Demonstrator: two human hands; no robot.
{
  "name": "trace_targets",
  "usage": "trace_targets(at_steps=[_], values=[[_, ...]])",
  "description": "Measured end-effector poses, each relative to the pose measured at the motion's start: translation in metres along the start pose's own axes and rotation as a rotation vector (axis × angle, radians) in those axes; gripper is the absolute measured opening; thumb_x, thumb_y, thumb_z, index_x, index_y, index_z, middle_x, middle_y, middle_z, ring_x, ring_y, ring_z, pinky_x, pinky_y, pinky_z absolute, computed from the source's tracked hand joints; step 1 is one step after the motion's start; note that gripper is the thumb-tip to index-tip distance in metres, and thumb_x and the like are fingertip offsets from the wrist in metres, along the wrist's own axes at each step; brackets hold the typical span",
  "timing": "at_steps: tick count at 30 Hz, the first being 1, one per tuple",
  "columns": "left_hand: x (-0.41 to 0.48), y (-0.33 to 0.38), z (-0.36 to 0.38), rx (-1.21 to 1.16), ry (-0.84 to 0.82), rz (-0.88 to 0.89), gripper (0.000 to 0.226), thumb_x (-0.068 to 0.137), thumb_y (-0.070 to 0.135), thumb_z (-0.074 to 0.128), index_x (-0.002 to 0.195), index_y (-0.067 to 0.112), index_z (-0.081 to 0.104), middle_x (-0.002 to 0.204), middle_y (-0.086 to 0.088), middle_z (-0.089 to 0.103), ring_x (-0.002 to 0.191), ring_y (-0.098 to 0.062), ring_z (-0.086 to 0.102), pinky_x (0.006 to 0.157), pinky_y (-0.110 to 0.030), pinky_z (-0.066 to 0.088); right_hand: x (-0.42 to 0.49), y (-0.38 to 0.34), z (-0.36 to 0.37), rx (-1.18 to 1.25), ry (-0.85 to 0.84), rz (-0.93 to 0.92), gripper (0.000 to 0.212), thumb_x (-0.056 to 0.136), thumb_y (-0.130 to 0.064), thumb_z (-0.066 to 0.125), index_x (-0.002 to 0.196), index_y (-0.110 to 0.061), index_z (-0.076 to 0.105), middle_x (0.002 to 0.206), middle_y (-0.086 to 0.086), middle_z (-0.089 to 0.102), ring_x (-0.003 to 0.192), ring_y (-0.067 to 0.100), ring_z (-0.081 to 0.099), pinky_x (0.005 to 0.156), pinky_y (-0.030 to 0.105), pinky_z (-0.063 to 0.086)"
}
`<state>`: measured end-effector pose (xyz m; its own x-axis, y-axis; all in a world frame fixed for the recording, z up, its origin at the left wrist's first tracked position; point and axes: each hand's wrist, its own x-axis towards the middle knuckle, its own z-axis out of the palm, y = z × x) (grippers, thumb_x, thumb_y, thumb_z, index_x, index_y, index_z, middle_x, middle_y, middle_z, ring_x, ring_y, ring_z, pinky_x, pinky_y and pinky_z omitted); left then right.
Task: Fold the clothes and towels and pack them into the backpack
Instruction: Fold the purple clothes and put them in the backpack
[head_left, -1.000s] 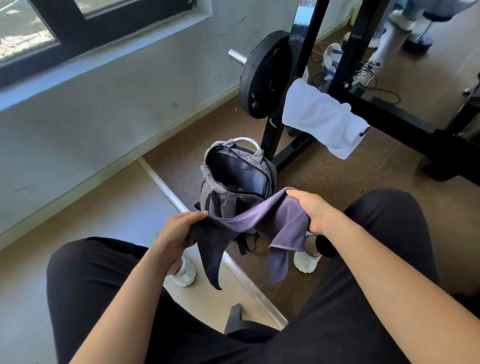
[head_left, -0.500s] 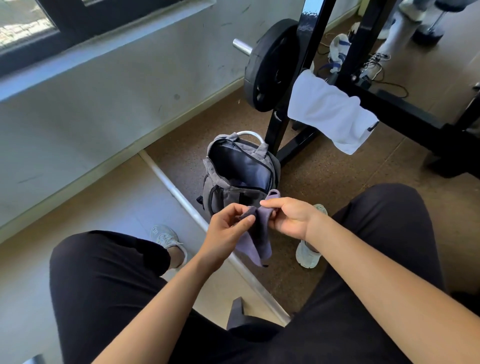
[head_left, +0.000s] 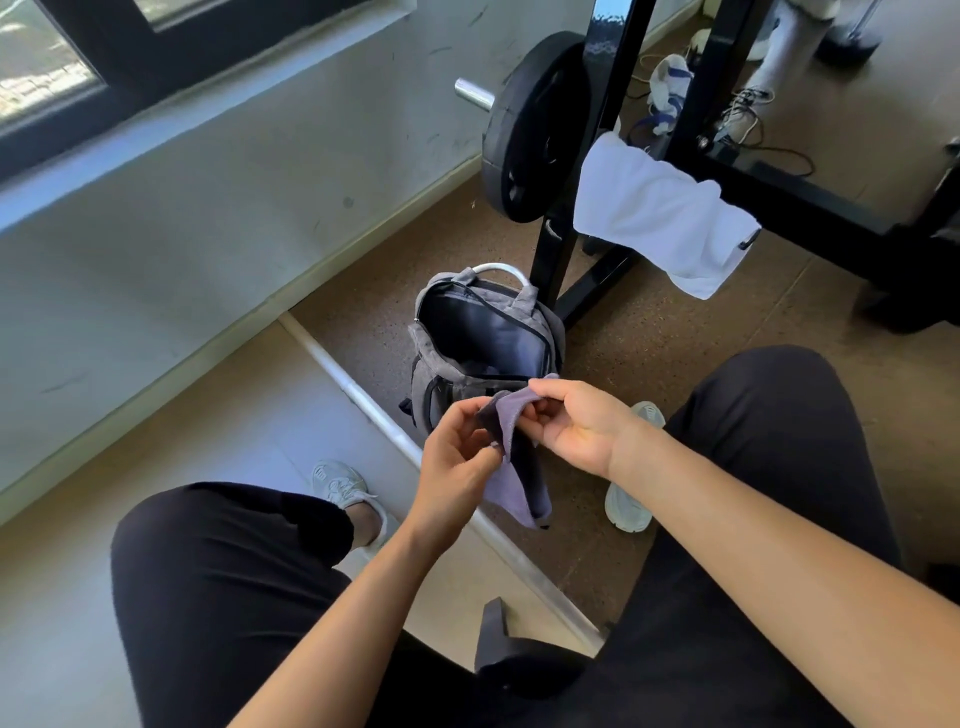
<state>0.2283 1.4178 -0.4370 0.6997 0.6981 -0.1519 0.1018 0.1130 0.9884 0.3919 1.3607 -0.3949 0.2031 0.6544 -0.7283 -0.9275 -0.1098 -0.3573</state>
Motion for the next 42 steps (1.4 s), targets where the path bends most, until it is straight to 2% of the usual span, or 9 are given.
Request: trace_targets(at_steps=[4,9,14,16,19,26,33,38,42], values=[[-0.002,0.003,0.004,0.098,-0.006,0.116,0.064,0.083,-0.007,0.076,0.137,0.018,0.053,0.127,-0.004,0.063,0.115,-0.025,0.064,0.093,-0.037,0.058,-0.003,0.003,0.005,0.112,-0.043,-0.027,0.014,0.102,-0.001,0.05,0.108,0.005,0.061,0.101,0.025,0.067,0.096,0.033,0.068,0.079,0.044,0.061],[0.005,0.006,0.001,0.044,0.222,0.112,0.023,0.097,0.0,0.065,0.111,0.017,0.073,0.102,-0.003,0.076,0.092,-0.009,0.072,0.079,-0.025,0.056,-0.008,0.01,0.007,0.032,-0.031,-0.097,0.014,0.101,-0.002,0.052,0.109,0.006,0.061,0.098,0.026,0.07,0.09,0.031,0.072,0.077,0.041,0.063],[0.004,0.005,-0.008,0.045,0.277,0.072,0.017,0.094,0.0,0.068,0.099,0.014,0.077,0.093,-0.006,0.079,0.088,-0.013,0.074,0.078,-0.026,0.057,-0.005,0.013,-0.005,-0.801,0.256,-0.702,0.047,0.085,-0.001,0.073,0.123,-0.017,0.052,0.11,0.004,0.057,0.079,0.011,0.061,0.072,0.022,0.057],[0.004,0.008,-0.01,0.014,0.269,0.06,0.017,0.094,-0.001,0.068,0.098,0.013,0.077,0.093,-0.007,0.079,0.089,-0.018,0.075,0.08,-0.03,0.06,-0.01,0.01,-0.006,-1.122,0.047,-0.914,0.051,0.081,0.003,0.074,0.123,-0.021,0.058,0.112,-0.005,0.057,0.069,0.006,0.059,0.068,0.017,0.051],[0.001,0.013,-0.01,-0.051,0.256,0.034,0.008,0.093,0.001,0.07,0.094,0.008,0.075,0.088,-0.014,0.077,0.084,-0.021,0.073,0.078,-0.035,0.059,-0.014,0.016,-0.005,-1.412,-0.192,-0.904,0.043,0.08,0.0,0.075,0.118,-0.019,0.067,0.09,-0.016,0.063,0.068,0.004,0.062,0.067,0.014,0.05],[0.004,0.017,-0.014,-0.482,0.166,-0.229,0.022,0.075,0.027,0.068,0.087,0.009,0.075,0.092,-0.019,0.063,0.082,-0.028,0.058,0.074,-0.034,0.046,-0.008,0.023,-0.006,-1.351,-0.171,-1.132,0.012,0.085,-0.013,0.078,0.097,-0.012,0.075,0.088,-0.005,0.073,0.081,0.008,0.069,0.075,0.032,0.057],[0.004,0.019,-0.013,-0.325,0.141,-0.166,0.02,0.098,0.002,0.06,0.084,0.009,0.073,0.065,-0.003,0.065,0.056,-0.009,0.061,0.053,-0.017,0.05,-0.01,0.024,-0.007,-1.415,-0.19,-1.126,0.007,0.093,-0.016,0.068,0.099,-0.014,0.071,0.09,-0.006,0.072,0.082,0.007,0.067,0.076,0.029,0.057],[0.004,0.018,-0.014,-0.366,0.195,-0.112,0.016,0.101,0.003,0.057,0.105,-0.007,0.068,0.072,-0.001,0.072,0.061,-0.008,0.066,0.058,-0.017,0.053,-0.008,0.021,-0.007,-1.361,-0.15,-1.098,0.008,0.092,-0.016,0.071,0.089,-0.01,0.066,0.093,0.0,0.067,0.074,0.011,0.063,0.068,0.023,0.052],[0.003,0.017,-0.014,-0.348,0.157,-0.082,0.012,0.092,0.015,0.068,0.096,0.007,0.075,0.082,-0.006,0.074,0.076,-0.018,0.072,0.071,-0.025,0.059,-0.006,0.019,-0.008,-1.372,-0.173,-1.053,0.011,0.092,-0.019,0.071,0.085,-0.013,0.065,0.111,-0.002,0.066,0.07,0.006,0.059,0.069,0.016,0.047]])
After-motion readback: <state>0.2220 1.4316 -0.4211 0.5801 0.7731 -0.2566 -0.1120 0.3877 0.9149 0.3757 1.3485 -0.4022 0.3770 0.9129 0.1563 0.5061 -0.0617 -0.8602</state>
